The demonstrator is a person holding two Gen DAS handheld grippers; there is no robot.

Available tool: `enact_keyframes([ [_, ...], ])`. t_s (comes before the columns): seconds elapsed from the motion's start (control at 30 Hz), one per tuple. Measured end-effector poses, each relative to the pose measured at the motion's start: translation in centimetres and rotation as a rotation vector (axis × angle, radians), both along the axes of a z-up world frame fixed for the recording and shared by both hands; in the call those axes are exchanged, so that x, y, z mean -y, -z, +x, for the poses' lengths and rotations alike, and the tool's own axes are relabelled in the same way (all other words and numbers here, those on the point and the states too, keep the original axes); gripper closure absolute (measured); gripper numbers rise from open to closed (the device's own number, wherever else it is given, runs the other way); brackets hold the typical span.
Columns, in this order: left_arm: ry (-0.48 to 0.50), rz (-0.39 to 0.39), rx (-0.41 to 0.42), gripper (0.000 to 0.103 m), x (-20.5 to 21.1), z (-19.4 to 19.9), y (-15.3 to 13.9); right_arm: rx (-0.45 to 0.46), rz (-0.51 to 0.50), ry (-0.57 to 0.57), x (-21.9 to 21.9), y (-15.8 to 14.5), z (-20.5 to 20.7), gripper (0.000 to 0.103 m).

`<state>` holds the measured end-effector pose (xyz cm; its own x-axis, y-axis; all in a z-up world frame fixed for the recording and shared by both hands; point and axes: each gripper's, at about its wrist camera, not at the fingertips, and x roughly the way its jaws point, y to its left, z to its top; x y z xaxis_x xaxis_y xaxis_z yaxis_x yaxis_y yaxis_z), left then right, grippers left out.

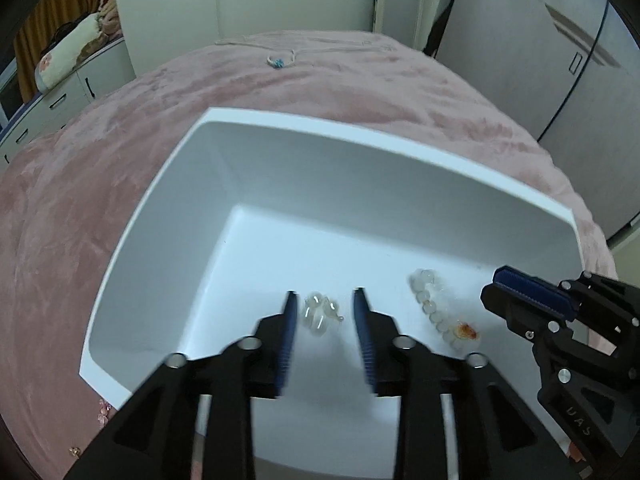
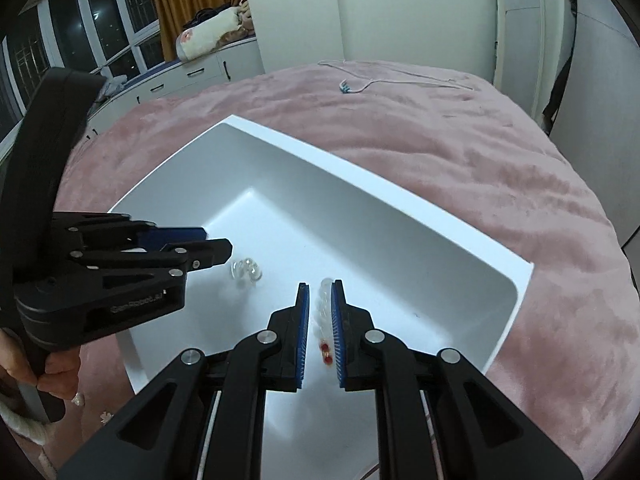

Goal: Organize jewelry
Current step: 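Carry both items into the white box and open both tools, then lift both tools out of the box and move back over the bed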

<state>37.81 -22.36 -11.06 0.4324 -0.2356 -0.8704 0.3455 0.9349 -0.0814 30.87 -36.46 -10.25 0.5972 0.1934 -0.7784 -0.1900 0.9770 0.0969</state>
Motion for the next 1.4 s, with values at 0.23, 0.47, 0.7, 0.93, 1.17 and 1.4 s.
enact_keyframes([
  [0.23, -0.012, -0.043, 0.082, 0.049, -1.8, -1.4, -2.5, 0.058, -0.017, -0.014, -0.3, -1.7, -0.9, 0.058],
  [0.47, -0.047, -0.038, 0.189, 0.036, -5.8, -5.0, -6.1, 0.129, -0.015, -0.029, -1.6, -4.5, -2.8, 0.038],
  [0.7, -0.099, -0.031, 0.24, 0.028, -11.0, -8.9, -8.5, 0.201, -0.023, -0.078, -4.8, -7.4, -5.3, 0.029],
  [0.93, -0.156, -0.022, 0.287, 0.022, -14.5, -12.1, -10.1, 0.26, -0.038, -0.129, -8.8, -9.8, -8.0, 0.02],
  [1.17, -0.233, -0.039, 0.299, 0.018, -18.9, -14.9, -10.6, 0.259, -0.029, -0.192, -12.8, -9.9, -9.6, 0.017],
  [1.4, -0.281, -0.014, 0.297, 0.013, -22.8, -17.4, -9.5, 0.231, -0.017, -0.235, -16.4, -8.8, -10.2, 0.016],
])
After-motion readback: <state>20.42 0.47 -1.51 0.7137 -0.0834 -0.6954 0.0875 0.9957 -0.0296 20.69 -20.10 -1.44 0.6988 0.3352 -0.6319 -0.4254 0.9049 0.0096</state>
